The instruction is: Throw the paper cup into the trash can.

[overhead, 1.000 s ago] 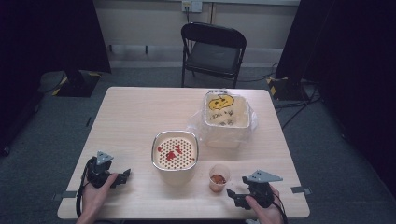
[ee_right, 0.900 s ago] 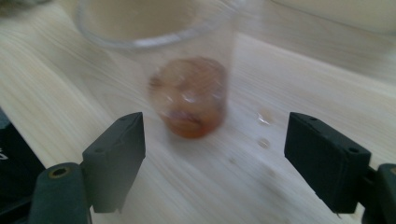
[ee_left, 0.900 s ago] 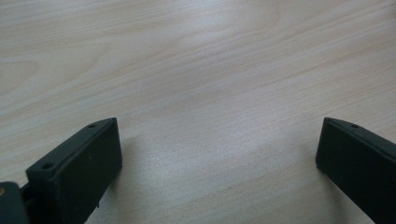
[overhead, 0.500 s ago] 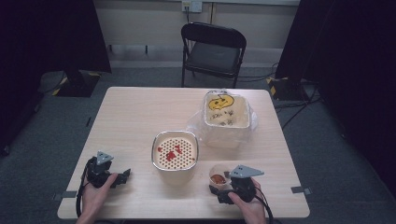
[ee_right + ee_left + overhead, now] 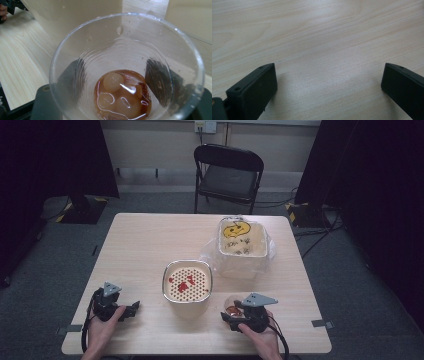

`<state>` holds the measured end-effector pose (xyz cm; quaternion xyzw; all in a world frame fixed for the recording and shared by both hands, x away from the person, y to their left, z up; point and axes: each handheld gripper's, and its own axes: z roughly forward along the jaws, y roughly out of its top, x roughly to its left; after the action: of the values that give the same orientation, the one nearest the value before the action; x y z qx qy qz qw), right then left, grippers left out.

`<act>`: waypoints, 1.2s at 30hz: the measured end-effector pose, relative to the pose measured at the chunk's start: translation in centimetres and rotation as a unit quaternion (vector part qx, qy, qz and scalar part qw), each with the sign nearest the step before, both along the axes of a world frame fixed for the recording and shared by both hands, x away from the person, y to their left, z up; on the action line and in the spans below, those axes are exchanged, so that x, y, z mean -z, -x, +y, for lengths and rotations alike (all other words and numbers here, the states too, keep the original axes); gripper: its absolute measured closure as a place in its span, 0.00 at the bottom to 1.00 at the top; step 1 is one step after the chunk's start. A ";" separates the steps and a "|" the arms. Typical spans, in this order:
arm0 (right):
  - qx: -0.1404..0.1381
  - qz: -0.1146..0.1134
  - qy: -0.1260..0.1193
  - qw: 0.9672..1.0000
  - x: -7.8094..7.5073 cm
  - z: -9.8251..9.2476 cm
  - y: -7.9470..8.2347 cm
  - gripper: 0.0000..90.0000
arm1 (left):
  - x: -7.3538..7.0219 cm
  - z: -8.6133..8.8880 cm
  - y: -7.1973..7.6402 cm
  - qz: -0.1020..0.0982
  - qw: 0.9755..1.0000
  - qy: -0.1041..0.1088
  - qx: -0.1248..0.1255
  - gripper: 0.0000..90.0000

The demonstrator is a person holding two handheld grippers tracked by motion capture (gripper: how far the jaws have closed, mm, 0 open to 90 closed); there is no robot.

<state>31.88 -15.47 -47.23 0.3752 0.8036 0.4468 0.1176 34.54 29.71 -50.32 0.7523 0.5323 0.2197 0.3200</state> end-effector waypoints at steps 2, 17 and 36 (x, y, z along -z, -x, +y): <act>-0.001 0.000 0.000 1.000 0.0 0.0 0.0 0.38 | 0.0 0.0 0.0 0.000 1.000 -0.001 0.001 0.00; 0.022 -0.031 -0.013 0.999 -2.8 -0.5 -1.0 0.38 | 0.0 0.0 0.0 0.000 1.000 0.000 0.000 0.00; 0.027 -0.118 -0.044 0.992 -9.7 0.3 -2.7 0.39 | 0.0 0.0 0.0 0.000 1.000 -0.001 0.001 0.00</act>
<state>34.55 -15.17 -37.49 0.3461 0.7534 0.5193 0.2072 34.54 29.72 -50.31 0.7529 0.5319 0.2195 0.3194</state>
